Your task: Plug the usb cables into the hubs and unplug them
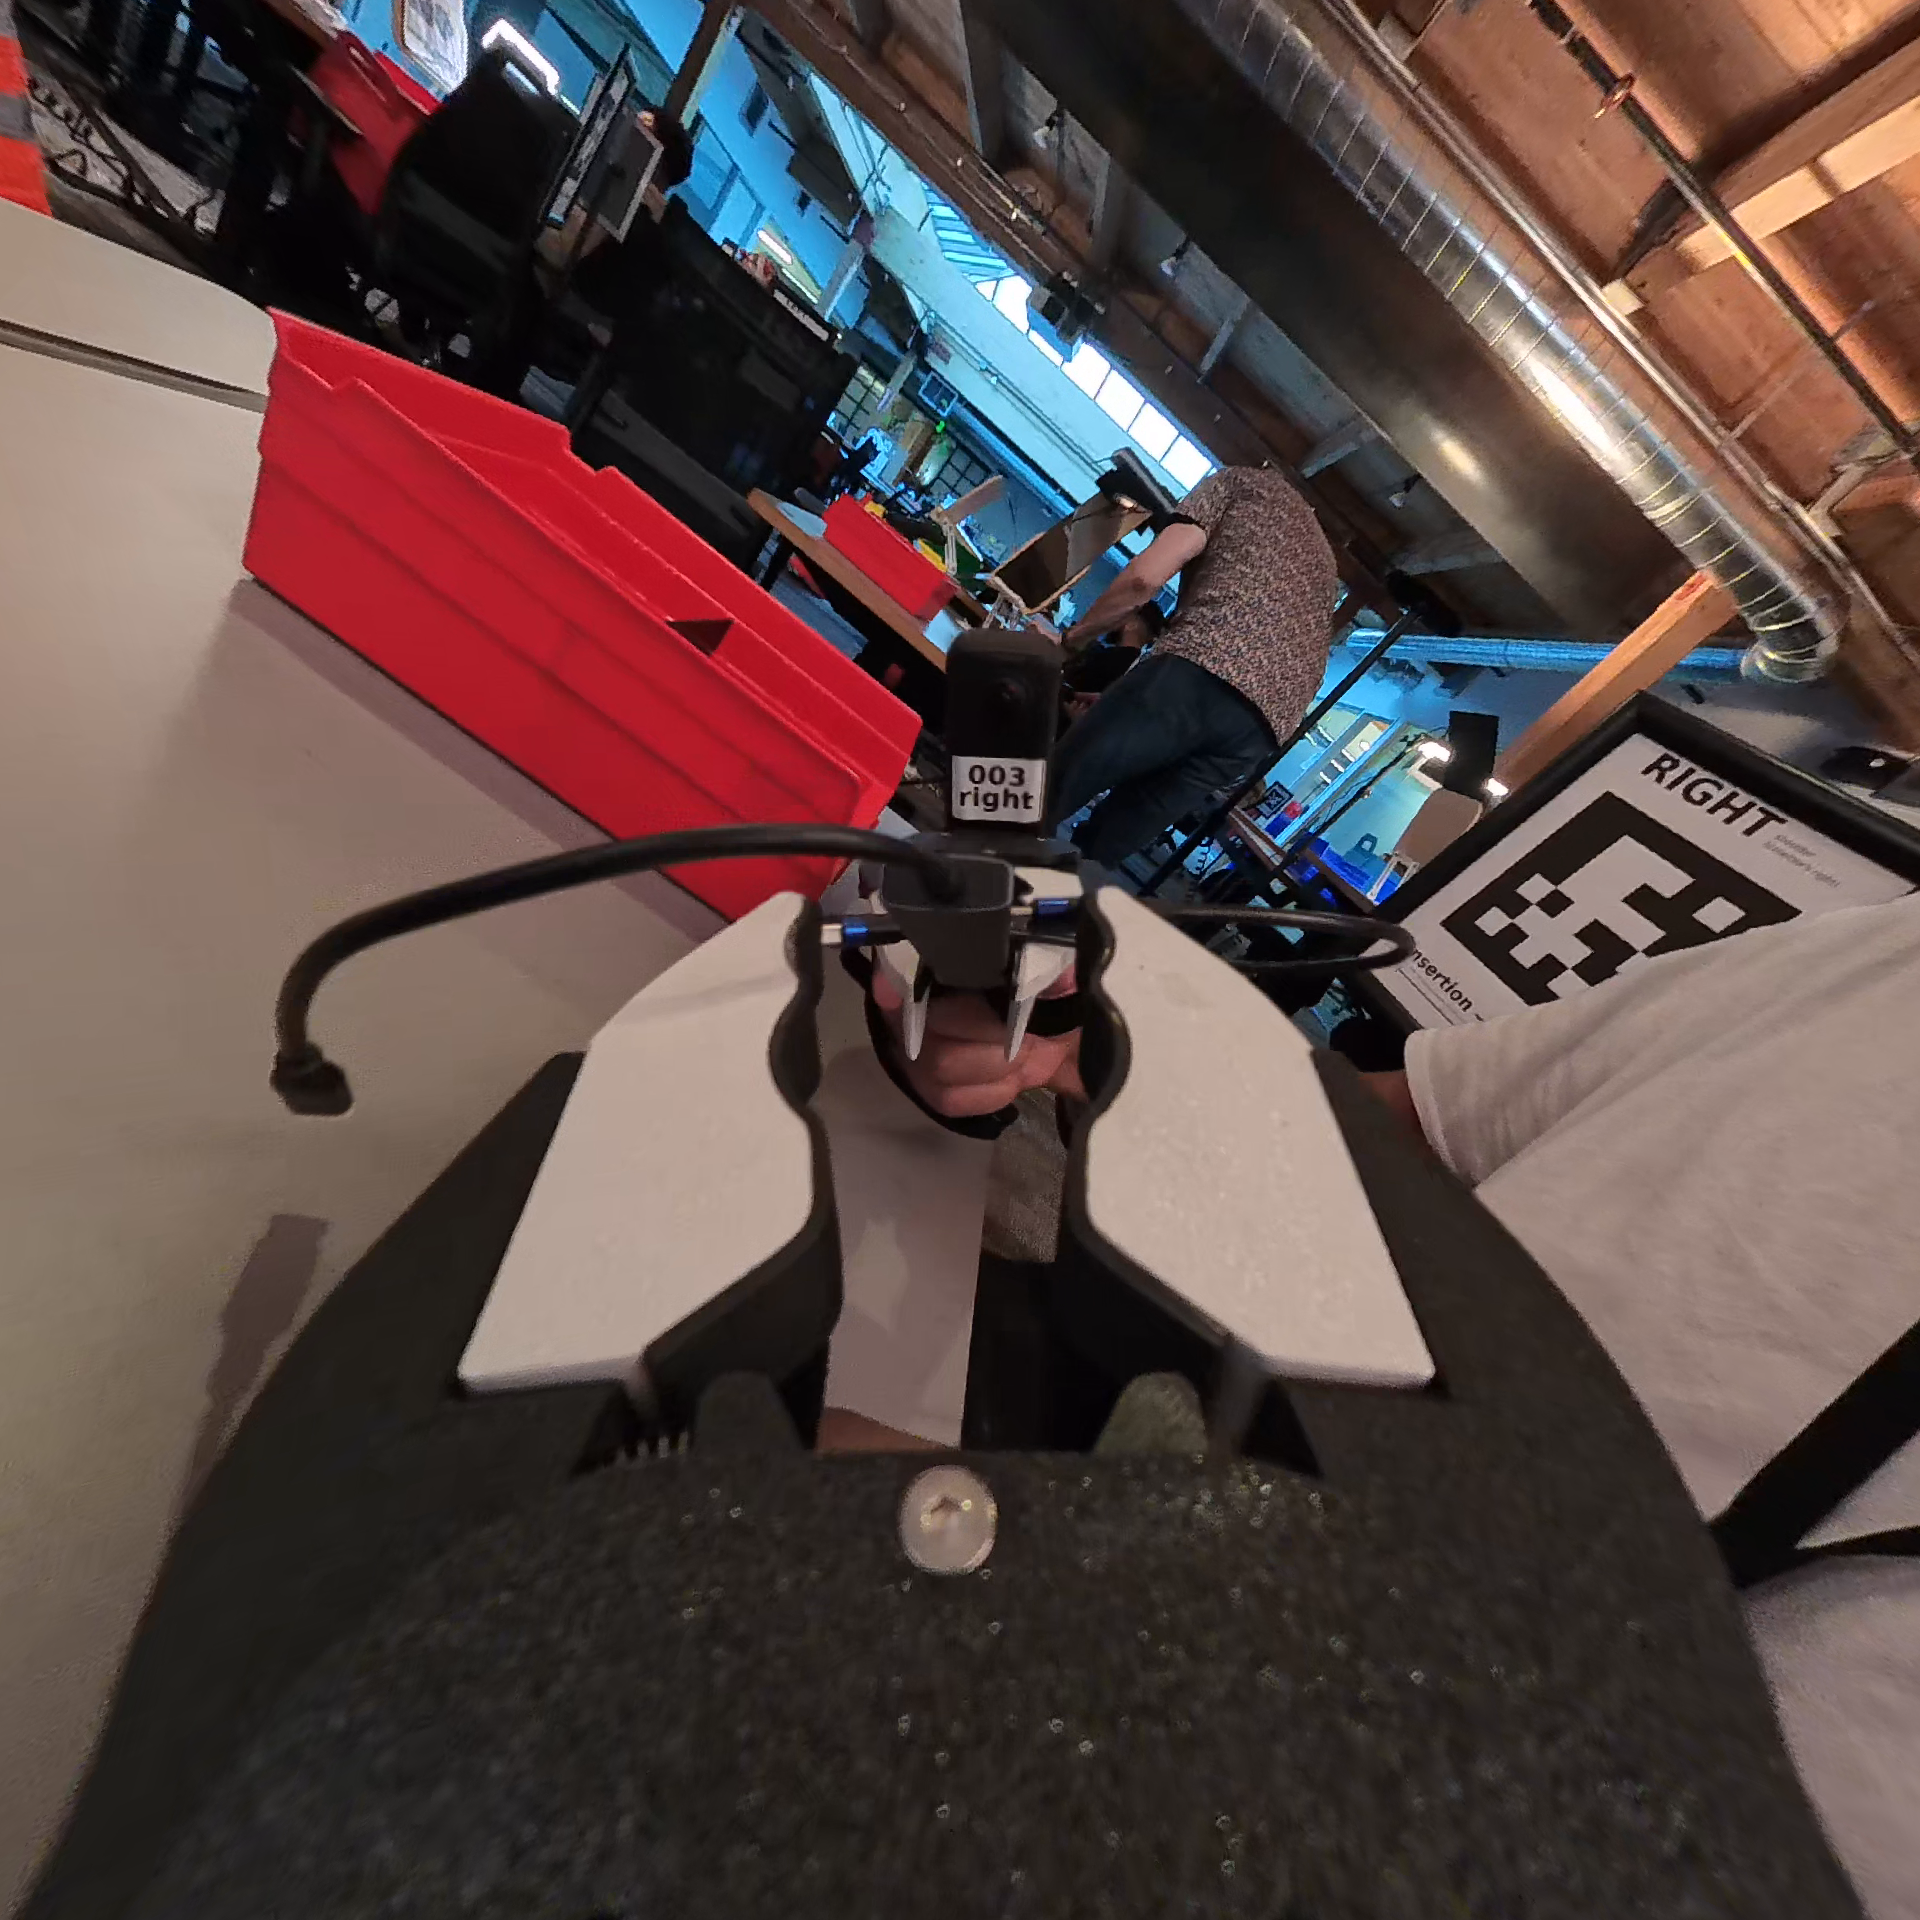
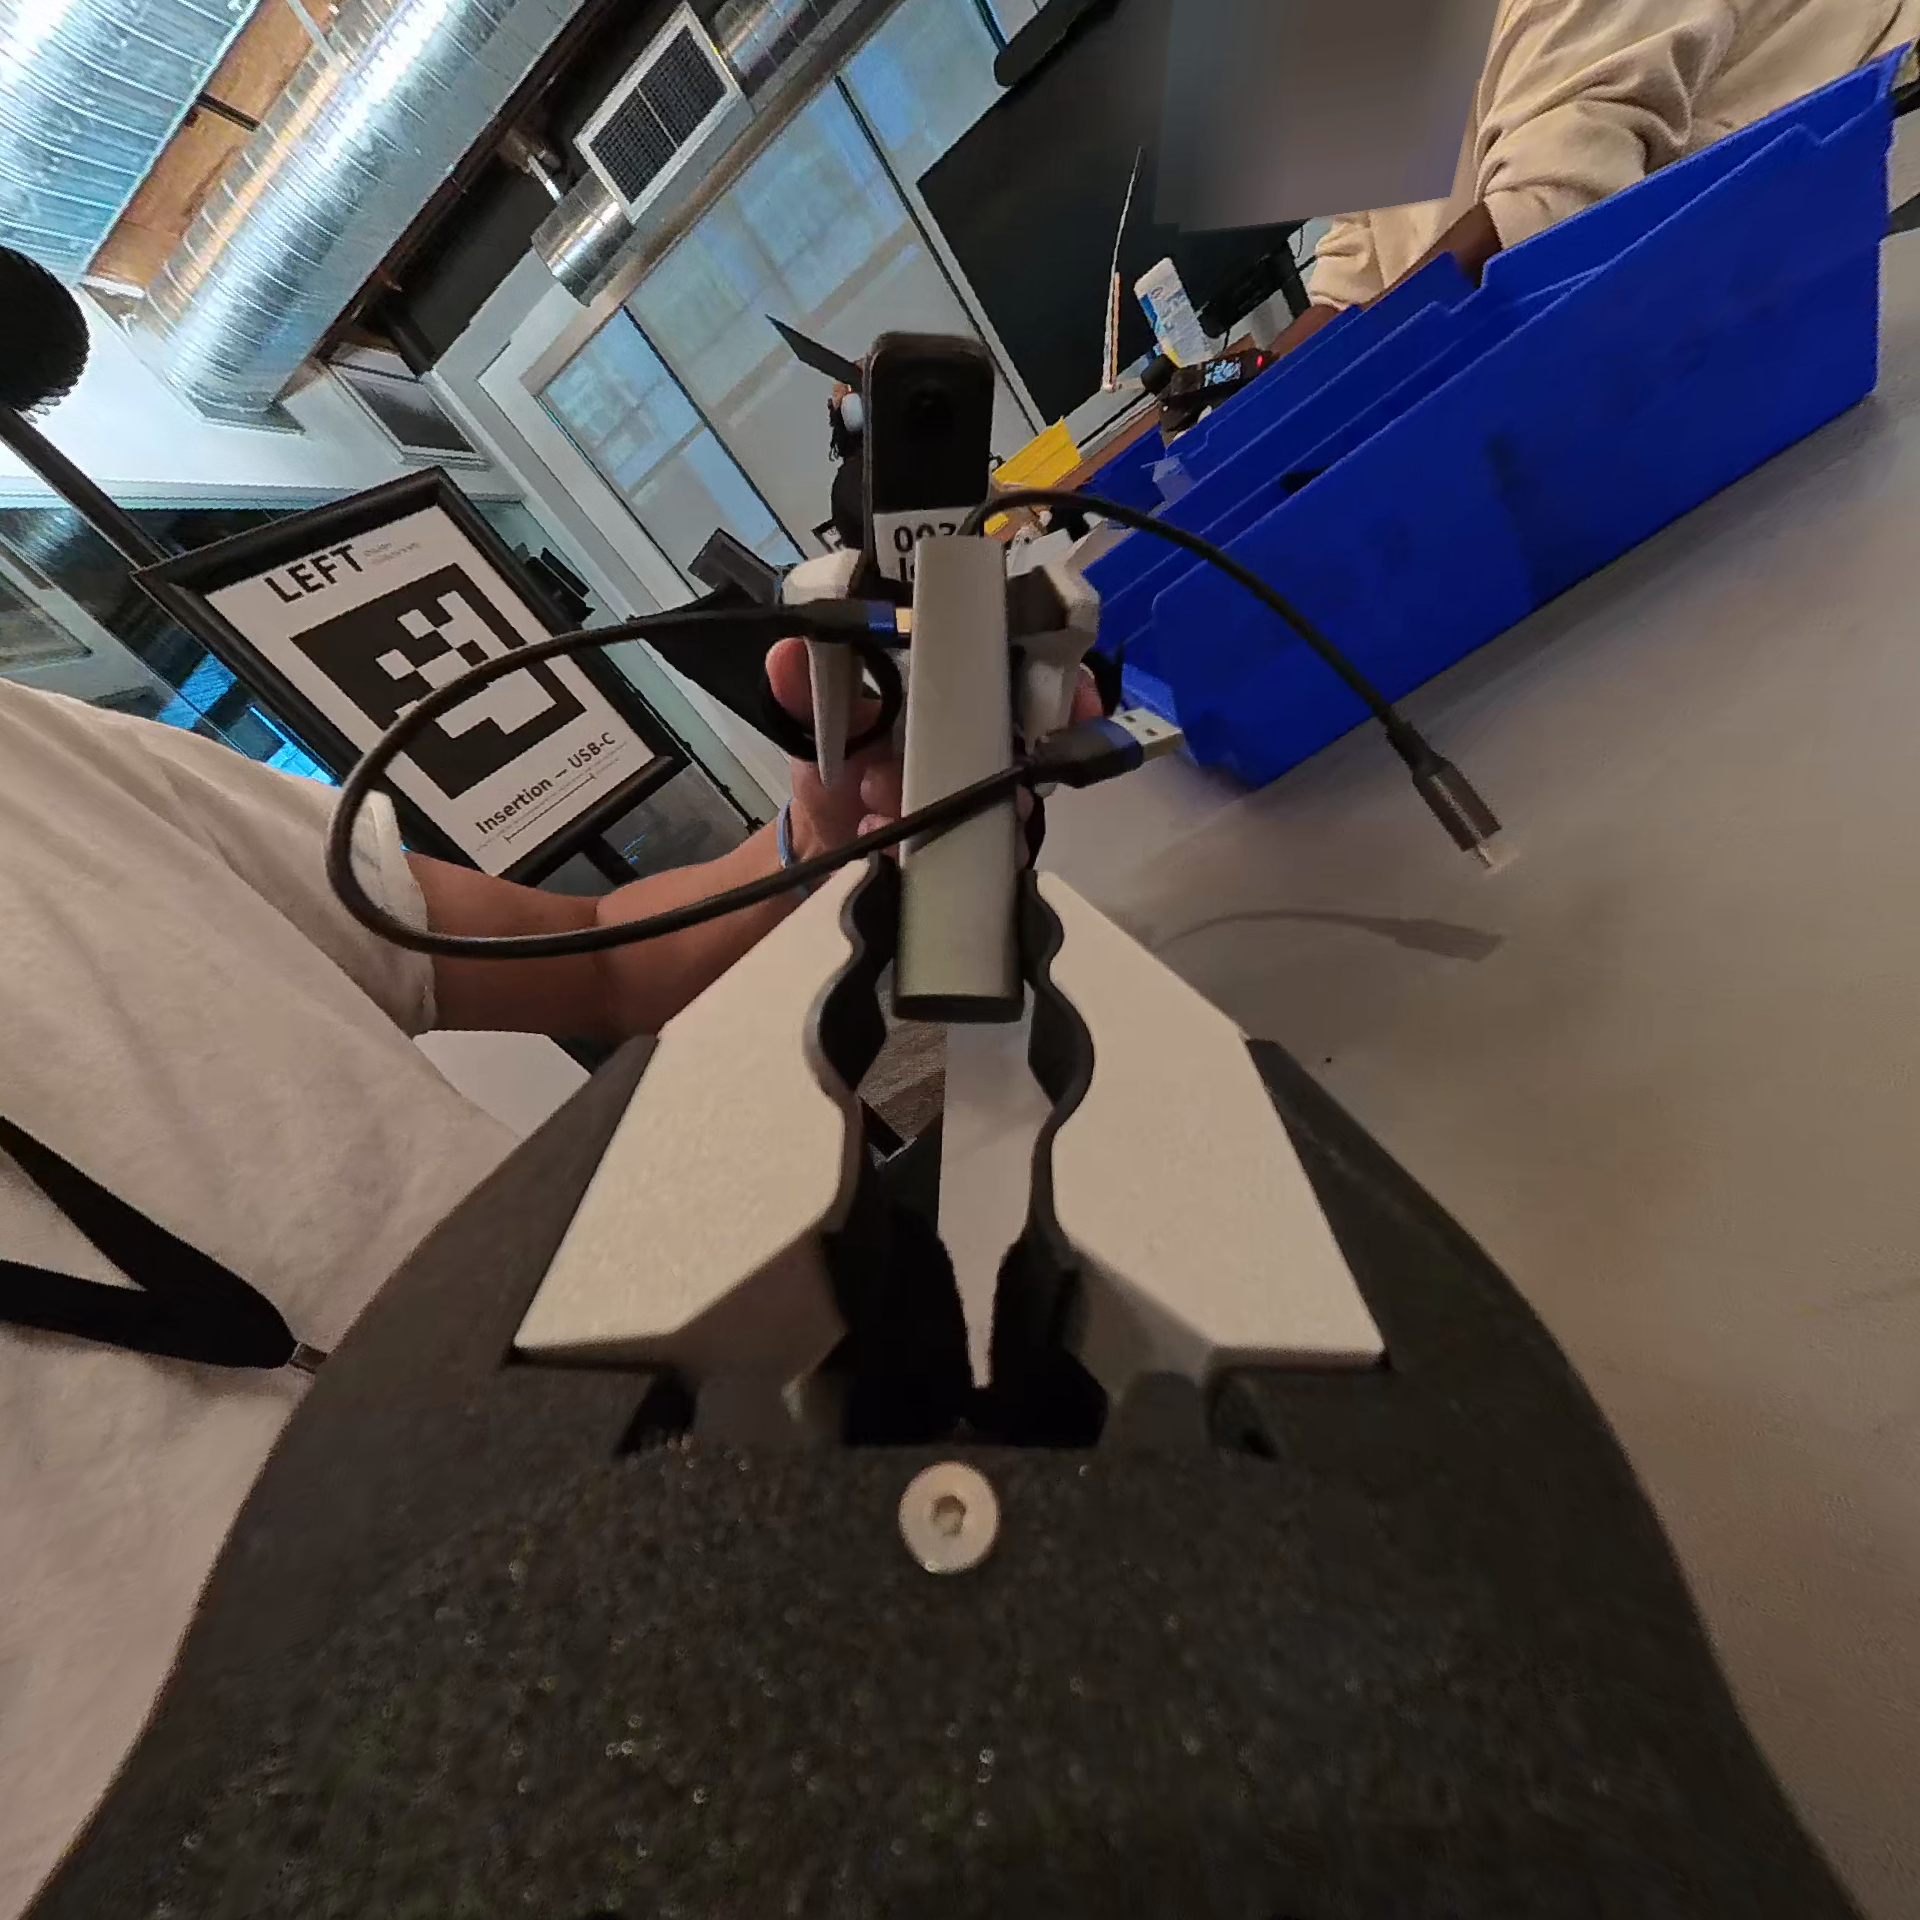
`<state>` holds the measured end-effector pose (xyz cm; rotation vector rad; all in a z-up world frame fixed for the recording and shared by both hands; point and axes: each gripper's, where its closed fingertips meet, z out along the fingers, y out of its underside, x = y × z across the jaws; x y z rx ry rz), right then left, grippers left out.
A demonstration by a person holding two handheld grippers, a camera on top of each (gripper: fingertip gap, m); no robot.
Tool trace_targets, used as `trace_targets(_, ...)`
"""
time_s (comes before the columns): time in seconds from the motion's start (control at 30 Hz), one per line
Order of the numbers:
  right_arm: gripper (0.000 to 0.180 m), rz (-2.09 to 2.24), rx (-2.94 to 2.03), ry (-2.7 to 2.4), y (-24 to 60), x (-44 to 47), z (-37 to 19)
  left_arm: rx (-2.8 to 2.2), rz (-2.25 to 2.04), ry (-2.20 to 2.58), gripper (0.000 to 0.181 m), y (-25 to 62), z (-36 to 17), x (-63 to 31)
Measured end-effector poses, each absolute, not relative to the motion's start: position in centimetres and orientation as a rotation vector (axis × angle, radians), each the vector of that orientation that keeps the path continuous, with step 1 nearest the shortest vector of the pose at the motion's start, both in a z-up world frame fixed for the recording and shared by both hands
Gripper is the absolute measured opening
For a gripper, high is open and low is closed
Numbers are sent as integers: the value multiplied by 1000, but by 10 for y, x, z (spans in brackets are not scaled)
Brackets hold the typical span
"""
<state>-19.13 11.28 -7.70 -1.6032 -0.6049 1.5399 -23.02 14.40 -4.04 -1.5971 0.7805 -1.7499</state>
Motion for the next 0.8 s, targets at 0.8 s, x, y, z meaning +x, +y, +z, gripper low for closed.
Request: trace_targets(0.8,21,1960,-1483,-289,114,-185,-56,-1459,-1631,856,30,142,-32,-242)
